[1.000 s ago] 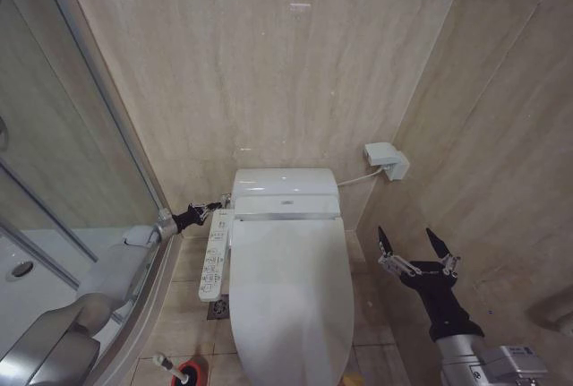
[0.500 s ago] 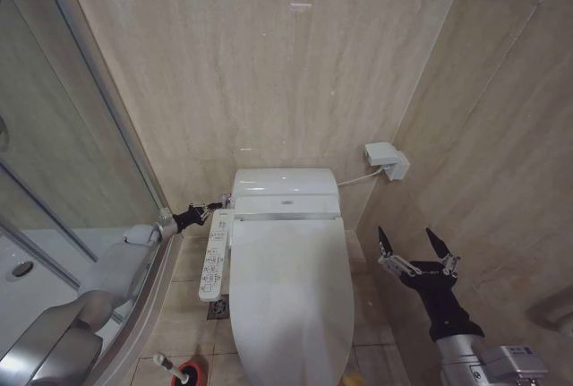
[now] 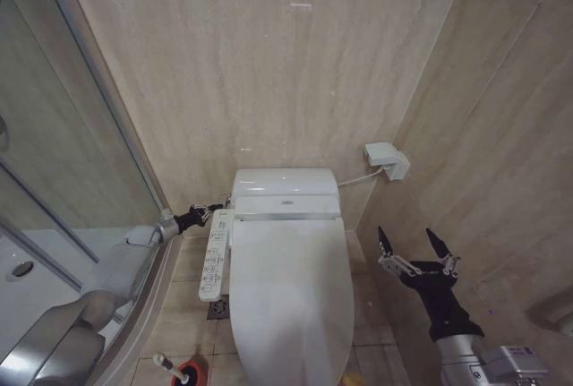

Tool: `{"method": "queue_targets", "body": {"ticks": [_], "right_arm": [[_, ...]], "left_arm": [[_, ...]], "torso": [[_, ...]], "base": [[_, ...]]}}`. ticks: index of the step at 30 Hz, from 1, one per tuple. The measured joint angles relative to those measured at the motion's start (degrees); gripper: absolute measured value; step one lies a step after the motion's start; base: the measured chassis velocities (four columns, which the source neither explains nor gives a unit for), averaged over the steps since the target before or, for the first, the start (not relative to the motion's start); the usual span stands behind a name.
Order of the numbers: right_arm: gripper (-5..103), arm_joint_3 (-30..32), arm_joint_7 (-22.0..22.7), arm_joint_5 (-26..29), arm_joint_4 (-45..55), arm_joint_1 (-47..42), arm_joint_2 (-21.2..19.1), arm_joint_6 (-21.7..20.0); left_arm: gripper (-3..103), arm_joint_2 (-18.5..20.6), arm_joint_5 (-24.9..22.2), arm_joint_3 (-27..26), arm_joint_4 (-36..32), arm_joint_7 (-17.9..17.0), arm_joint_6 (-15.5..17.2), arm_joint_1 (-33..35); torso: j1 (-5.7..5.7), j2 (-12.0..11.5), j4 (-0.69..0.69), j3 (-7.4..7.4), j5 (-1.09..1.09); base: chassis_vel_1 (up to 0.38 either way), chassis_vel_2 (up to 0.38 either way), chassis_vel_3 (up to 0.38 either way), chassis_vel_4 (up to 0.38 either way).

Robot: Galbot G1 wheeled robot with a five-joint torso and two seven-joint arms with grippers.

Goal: Open the toilet lid, clean the toilet bowl with a toilet brush, close the toilet lid, and flush.

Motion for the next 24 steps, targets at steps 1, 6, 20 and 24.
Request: {"method": "queue_targets", "body": {"ticks": [1,6,20,24], "right_arm": [[100,0.0,0.0,0.0,0.0,0.0,0.0,0.0],[100,0.0,0.0,0.0,0.0,0.0,0.0,0.0],[100,0.0,0.0,0.0,0.0,0.0,0.0,0.0],[100,0.0,0.0,0.0,0.0,0.0,0.0,0.0]], "left_arm": [[0,-0.05,0.16,-0.1,0.16,0.0,-0.04,0.08],[0,-0.03,0.71,-0.21,0.4,-0.02,-0.06,0.75],[0,1.54,-0.96,-0.23,1.05,-1.77,-0.21,2.79],[0,1.48,-1.38,-0.72,-0.69,-3.44,0.22,3.99]], "torso": [[0.0,0.0,0.0,0.0,0.0],[0.0,0.0,0.02,0.0,0.0],[0.0,0.0,0.0,0.01,-0.02],[0.0,0.0,-0.02,0.01,-0.01]], "base": [[0.0,0.0,0.0,0.0],[0.0,0.0,0.0,0.0],[0.0,0.0,0.0,0.0],[0.0,0.0,0.0,0.0]]}}
